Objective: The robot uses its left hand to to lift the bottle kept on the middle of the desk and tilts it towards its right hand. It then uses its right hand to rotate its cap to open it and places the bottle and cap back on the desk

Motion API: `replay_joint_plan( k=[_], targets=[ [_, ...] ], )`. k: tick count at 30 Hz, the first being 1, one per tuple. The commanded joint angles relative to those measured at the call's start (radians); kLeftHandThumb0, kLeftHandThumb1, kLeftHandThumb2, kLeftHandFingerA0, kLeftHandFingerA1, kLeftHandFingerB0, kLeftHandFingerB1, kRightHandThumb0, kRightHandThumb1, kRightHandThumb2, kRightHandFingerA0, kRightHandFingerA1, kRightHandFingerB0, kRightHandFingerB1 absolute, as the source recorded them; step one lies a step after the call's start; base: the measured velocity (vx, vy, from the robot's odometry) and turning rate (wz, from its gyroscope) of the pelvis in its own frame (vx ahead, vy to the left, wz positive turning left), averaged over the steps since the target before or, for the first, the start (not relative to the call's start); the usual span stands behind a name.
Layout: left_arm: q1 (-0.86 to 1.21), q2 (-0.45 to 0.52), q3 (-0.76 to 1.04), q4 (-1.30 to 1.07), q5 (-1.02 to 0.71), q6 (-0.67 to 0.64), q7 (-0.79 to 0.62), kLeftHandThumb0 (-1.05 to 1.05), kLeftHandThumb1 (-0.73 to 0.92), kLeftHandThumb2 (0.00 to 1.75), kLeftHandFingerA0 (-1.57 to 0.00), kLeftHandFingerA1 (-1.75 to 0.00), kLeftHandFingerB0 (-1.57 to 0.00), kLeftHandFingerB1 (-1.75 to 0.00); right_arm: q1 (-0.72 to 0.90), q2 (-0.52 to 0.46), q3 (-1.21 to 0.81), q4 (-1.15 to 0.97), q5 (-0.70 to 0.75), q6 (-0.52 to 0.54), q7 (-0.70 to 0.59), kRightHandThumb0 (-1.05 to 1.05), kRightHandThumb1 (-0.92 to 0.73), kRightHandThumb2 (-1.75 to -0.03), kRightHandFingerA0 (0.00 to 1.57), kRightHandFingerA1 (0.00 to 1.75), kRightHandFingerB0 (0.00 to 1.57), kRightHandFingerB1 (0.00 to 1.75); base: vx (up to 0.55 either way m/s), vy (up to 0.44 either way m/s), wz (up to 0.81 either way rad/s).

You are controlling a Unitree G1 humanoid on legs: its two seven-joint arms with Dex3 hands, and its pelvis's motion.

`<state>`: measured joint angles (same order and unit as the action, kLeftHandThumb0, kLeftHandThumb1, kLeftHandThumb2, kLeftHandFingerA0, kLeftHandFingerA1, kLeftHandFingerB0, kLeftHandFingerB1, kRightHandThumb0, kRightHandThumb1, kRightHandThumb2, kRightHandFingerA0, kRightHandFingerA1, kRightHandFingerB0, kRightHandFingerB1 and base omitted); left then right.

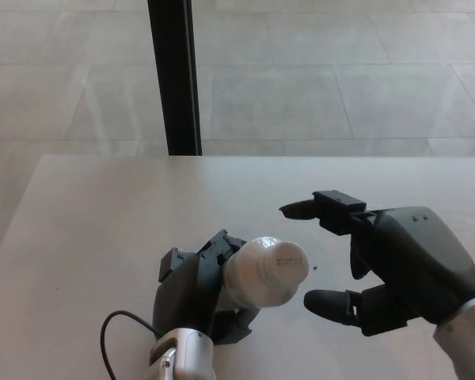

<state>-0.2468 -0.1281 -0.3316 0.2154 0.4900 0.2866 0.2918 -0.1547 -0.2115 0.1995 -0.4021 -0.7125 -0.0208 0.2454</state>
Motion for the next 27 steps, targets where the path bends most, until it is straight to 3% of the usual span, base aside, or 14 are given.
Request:
replay_joint_plan(
  k=[1, 2, 4, 5, 6, 10, 11, 12, 14, 15, 17, 19, 20, 27],
  targets=[
    [0.028, 0.008, 0.006, 0.031, 0.002, 0.074, -0.023, -0.01, 0.85, 0.69, -0.74, -1.31, -0.58, -0.7, 0.008, -0.031, 0.005, -0.001, 0.001, 0.039, 0.029, -0.89, -0.49, -0.9, 0.76, 1.35, 0.29, 0.51, 0.0, 0.0, 0.0],
    [0.025, 0.005, 0.012, 0.034, -0.008, 0.077, -0.03, 0.04, 0.87, 0.7, -0.8, -1.71, -0.62, -1.33, 0.008, -0.035, 0.007, 0.005, -0.005, 0.043, 0.027, -0.88, -0.48, -0.89, 0.75, 1.34, 0.28, 0.51, 0.0, 0.0, 0.0],
    [0.025, 0.003, 0.012, 0.033, -0.004, 0.084, -0.029, 0.04, 0.87, 0.69, -0.79, -1.74, -0.63, -1.29, 0.009, -0.038, 0.009, 0.006, -0.005, 0.051, 0.027, -0.88, -0.49, -0.88, 0.75, 1.34, 0.28, 0.51, 0.0, 0.0, 0.0],
    [0.024, 0.004, 0.011, 0.035, -0.002, 0.082, -0.03, 0.01, 0.88, 0.76, -0.69, -1.75, -0.62, -1.35, 0.008, -0.042, 0.011, 0.012, -0.006, 0.047, 0.021, -0.75, -0.53, -0.62, 0.61, 1.6, 0.32, 0.44, 0.0, 0.0, 0.0],
    [0.023, 0.006, 0.009, 0.036, 0.001, 0.084, -0.03, -0.01, 0.8, 0.88, -0.67, -1.68, -0.68, -1.01, 0.004, -0.041, 0.013, 0.022, -0.008, 0.048, 0.014, -0.74, -0.53, -0.62, 0.62, 1.59, 0.33, 0.44, 0.0, 0.0, 0.0],
    [0.026, 0.003, 0.011, 0.036, -0.007, 0.077, -0.029, -0.01, 0.81, 0.87, -0.7, -1.74, -0.69, -1.13, -0.008, -0.032, 0.021, 0.037, -0.018, 0.057, -0.004, -0.75, -0.51, -0.62, 0.61, 1.62, 0.34, 0.44, 0.0, 0.0, 0.0],
    [0.027, 0.006, 0.01, 0.037, -0.009, 0.07, -0.033, 0.02, 0.75, 1.0, -0.7, -1.75, -0.68, -1.24, -0.011, -0.031, 0.022, 0.046, -0.019, 0.047, -0.02, -0.85, -0.5, -0.88, 0.81, 1.36, 0.31, 0.52, 0.0, 0.0, 0.0],
    [0.028, 0.008, 0.009, 0.039, -0.009, 0.063, -0.033, 0.04, 0.74, 1.02, -0.69, -1.75, -0.68, -1.31, -0.013, -0.029, 0.024, 0.053, -0.018, 0.042, -0.029, -0.73, -0.52, -0.62, 0.63, 1.61, 0.36, 0.45, 0.0, 0.0, 0.0],
    [0.023, 0.008, 0.007, 0.048, -0.008, 0.062, -0.032, 0.03, 0.76, 0.99, -0.67, -1.75, -0.68, -1.29, -0.017, -0.024, 0.025, 0.065, -0.018, 0.04, -0.044, -0.68, -0.58, -0.58, 0.65, 1.6, 0.37, 0.44, 0.0, 0.0, 0.0],
    [0.022, 0.006, 0.008, 0.048, -0.009, 0.071, -0.036, 0.03, 0.79, 0.94, -0.65, -1.75, -0.64, -1.4, -0.018, -0.006, 0.031, 0.077, -0.024, 0.049, -0.064, -0.78, -0.5, -0.87, 0.8, 1.32, 0.33, 0.53, 0.0, 0.0, 0.0],
    [0.022, 0.007, 0.008, 0.048, -0.009, 0.069, -0.035, 0.03, 0.79, 0.95, -0.65, -1.75, -0.64, -1.38, -0.019, 0.001, 0.033, 0.083, -0.025, 0.05, -0.073, -0.67, -0.53, -0.62, 0.69, 1.55, 0.38, 0.47, 0.0, 0.0, 0.0],
    [0.024, 0.007, 0.006, 0.047, -0.007, 0.064, -0.031, 0.03, 0.77, 0.97, -0.66, -1.75, -0.65, -1.37, -0.019, 0.017, 0.039, 0.09, -0.029, 0.051, -0.091, -0.69, -0.46, -0.87, 0.82, 1.28, 0.31, 0.54, 0.0, 0.0, 0.0],
    [0.024, 0.006, 0.008, 0.047, -0.01, 0.063, -0.032, 0.04, 0.76, 1.0, -0.68, -1.75, -0.67, -1.39, -0.021, 0.022, 0.04, 0.09, -0.032, 0.055, -0.091, -0.6, -0.56, -0.62, 0.71, 1.53, 0.38, 0.47, 0.0, 0.0, 0.0],
    [0.034, 0.006, 0.003, 0.037, -0.007, 0.066, -0.032, 0.02, 0.77, 1.0, -0.67, -1.75, -0.69, -1.29, -0.036, 0.067, 0.049, 0.112, -0.032, 0.057, -0.131, -0.52, -0.62, -0.58, 0.82, 1.38, 0.41, 0.48, 0.0, 0.0, 0.0]
  ],
)
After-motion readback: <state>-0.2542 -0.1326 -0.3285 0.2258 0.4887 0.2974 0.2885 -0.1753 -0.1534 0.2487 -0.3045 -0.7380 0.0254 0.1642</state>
